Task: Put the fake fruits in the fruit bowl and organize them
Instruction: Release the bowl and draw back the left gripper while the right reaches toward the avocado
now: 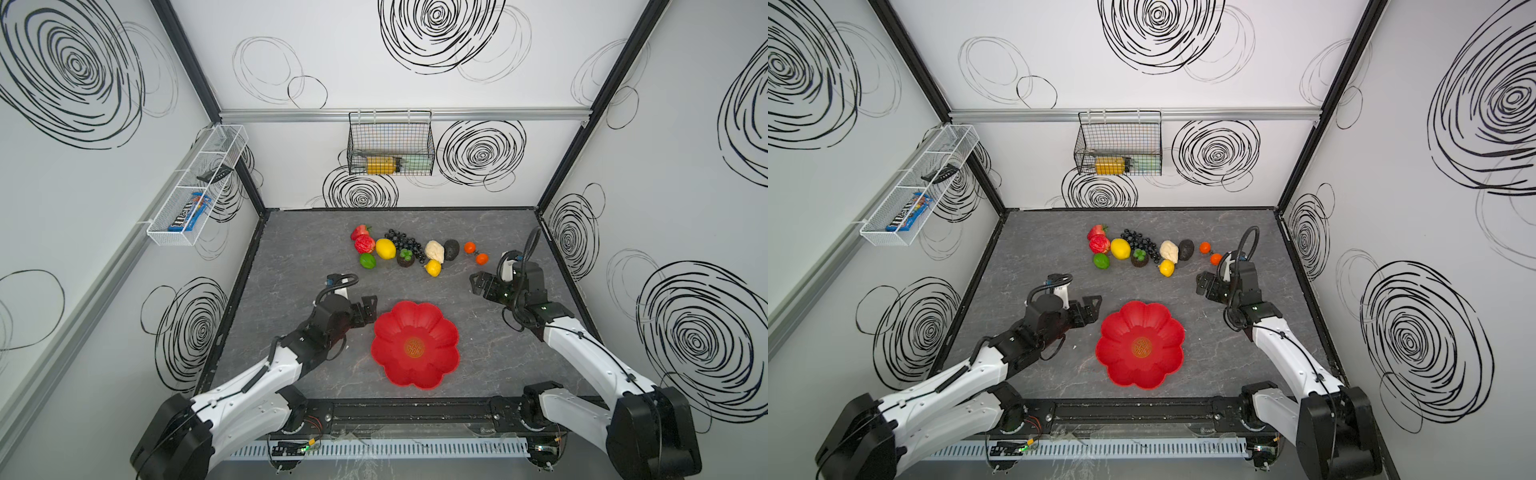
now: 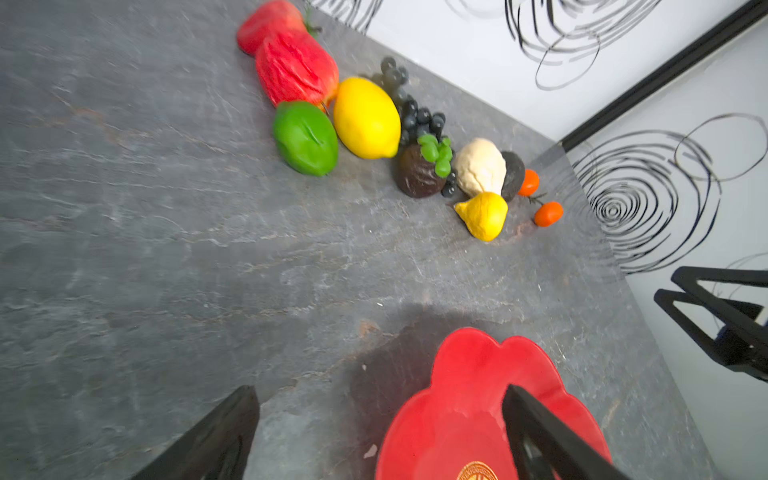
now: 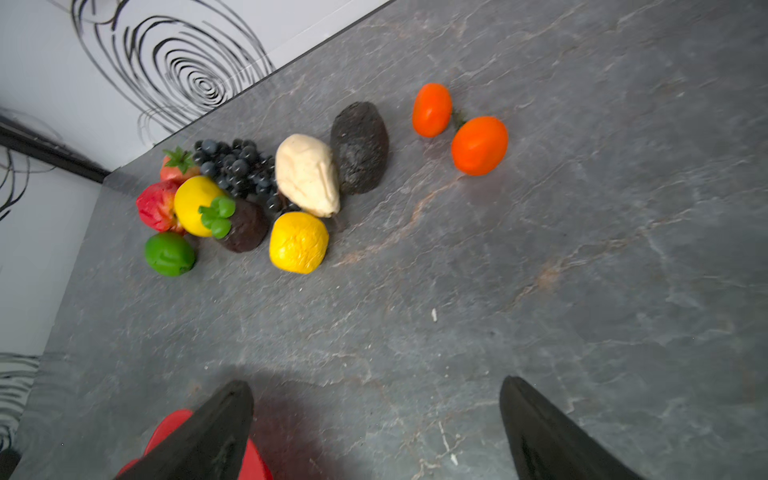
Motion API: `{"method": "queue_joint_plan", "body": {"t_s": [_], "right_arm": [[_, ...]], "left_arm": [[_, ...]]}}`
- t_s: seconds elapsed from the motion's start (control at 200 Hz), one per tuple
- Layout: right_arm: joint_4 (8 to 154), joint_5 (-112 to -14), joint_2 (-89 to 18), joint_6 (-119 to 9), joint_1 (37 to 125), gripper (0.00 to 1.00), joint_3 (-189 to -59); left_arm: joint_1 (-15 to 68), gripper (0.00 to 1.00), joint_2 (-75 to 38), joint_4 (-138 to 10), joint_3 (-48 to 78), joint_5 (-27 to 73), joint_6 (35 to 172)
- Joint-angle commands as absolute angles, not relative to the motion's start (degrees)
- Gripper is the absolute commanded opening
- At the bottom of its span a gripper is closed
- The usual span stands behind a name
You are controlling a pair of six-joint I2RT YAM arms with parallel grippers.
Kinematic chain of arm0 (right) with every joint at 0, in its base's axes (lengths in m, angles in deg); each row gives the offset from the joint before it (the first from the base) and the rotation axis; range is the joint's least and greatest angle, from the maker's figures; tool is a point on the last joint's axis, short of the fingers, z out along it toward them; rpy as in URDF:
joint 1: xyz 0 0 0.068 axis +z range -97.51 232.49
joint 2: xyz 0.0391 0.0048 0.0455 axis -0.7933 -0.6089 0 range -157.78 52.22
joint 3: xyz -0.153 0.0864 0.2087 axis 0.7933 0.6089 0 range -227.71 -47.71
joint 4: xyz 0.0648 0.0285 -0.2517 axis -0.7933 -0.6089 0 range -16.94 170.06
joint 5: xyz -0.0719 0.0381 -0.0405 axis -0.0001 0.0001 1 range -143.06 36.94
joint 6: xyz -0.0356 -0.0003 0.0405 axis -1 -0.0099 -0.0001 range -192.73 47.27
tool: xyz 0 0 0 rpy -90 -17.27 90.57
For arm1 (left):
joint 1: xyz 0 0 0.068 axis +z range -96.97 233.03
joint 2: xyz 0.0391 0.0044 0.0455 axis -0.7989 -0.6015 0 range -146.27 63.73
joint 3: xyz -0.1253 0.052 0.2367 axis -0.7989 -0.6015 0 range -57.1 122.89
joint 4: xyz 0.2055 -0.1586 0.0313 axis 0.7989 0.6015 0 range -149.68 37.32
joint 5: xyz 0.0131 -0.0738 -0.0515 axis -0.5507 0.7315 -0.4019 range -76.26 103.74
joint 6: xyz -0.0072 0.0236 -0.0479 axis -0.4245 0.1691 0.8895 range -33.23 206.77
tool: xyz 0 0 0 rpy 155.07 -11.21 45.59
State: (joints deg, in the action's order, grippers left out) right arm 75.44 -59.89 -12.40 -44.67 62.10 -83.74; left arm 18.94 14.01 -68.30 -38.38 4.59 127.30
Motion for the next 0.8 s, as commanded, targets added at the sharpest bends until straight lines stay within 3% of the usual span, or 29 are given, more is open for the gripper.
{"method": "queue_joint_plan", "body": {"t_s": [0.0, 0.175, 0.435, 0.796], "right_arm": [[76.1, -61.7, -16.9, -46.5, 61.1, 0.94, -87.8], [78.5, -65.0, -26.5, -46.4, 61.8, 0.86, -93.4], [75.6, -64.2, -41.6, -47.7, 63.3, 0.79, -107.1], [68.2, -63.4, -60.2, -48.4, 63.3, 0.80, -126.8]], "left_arm": [[19.4, 0.96, 19.6, -78.7, -43.8, 2.8, 127.5], [21.3, 0.96, 24.1, -85.2, -49.1, 6.3, 127.0], [24.9, 0.96, 22.3, -91.9, -52.1, 12.9, 128.3], [26.7, 0.96, 22.4, -92.9, -53.3, 14.7, 129.5]]}}
